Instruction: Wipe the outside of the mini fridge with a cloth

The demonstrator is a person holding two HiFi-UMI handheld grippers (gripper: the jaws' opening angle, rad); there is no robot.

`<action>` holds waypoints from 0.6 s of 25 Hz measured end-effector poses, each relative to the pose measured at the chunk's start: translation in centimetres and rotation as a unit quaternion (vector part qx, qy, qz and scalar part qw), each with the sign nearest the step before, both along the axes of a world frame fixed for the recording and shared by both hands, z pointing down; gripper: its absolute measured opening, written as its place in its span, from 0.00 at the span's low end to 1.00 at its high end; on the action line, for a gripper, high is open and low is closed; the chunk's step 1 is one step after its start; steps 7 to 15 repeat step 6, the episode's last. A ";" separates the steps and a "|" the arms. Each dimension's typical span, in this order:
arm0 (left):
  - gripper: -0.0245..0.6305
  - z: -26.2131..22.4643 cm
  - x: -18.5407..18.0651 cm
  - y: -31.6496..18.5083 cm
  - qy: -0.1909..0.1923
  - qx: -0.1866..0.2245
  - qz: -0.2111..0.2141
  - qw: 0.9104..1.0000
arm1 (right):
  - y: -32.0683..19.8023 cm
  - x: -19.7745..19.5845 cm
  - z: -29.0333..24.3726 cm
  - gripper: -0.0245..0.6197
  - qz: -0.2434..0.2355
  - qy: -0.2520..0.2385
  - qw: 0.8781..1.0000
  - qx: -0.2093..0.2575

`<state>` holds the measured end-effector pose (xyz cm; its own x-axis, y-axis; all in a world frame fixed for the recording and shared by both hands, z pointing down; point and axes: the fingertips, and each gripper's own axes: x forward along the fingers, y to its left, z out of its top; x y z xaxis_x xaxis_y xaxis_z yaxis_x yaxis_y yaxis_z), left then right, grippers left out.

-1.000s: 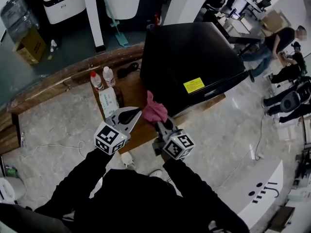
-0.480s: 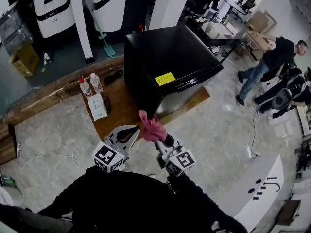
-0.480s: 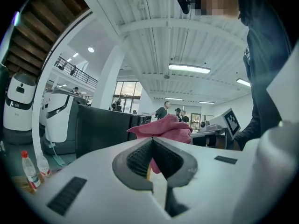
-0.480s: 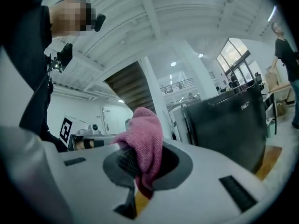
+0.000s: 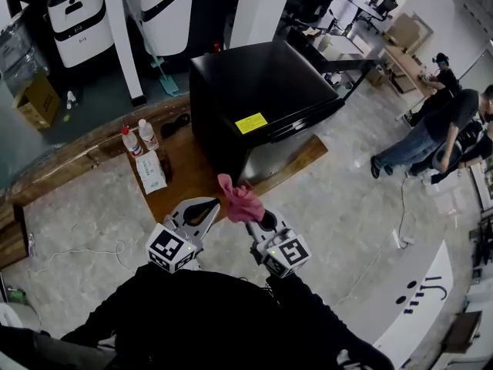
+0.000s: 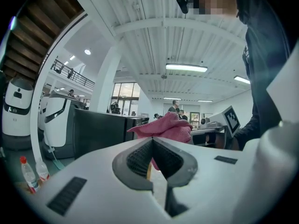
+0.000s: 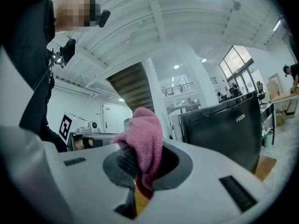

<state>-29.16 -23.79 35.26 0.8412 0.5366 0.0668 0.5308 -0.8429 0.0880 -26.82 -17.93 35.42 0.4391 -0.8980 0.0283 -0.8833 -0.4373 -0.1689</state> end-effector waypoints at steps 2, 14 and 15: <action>0.05 0.0 0.0 -0.2 0.001 0.002 -0.001 1.000 | -0.2 0.0 0.0 0.09 0.000 -0.002 1.000 -0.002; 0.05 0.0 0.2 -0.6 0.002 -0.001 -0.003 1.000 | -0.5 0.3 0.1 0.09 0.000 0.000 1.000 -0.004; 0.05 0.0 0.2 -0.6 0.002 -0.001 -0.003 1.000 | -0.5 0.3 0.1 0.09 0.000 0.000 1.000 -0.004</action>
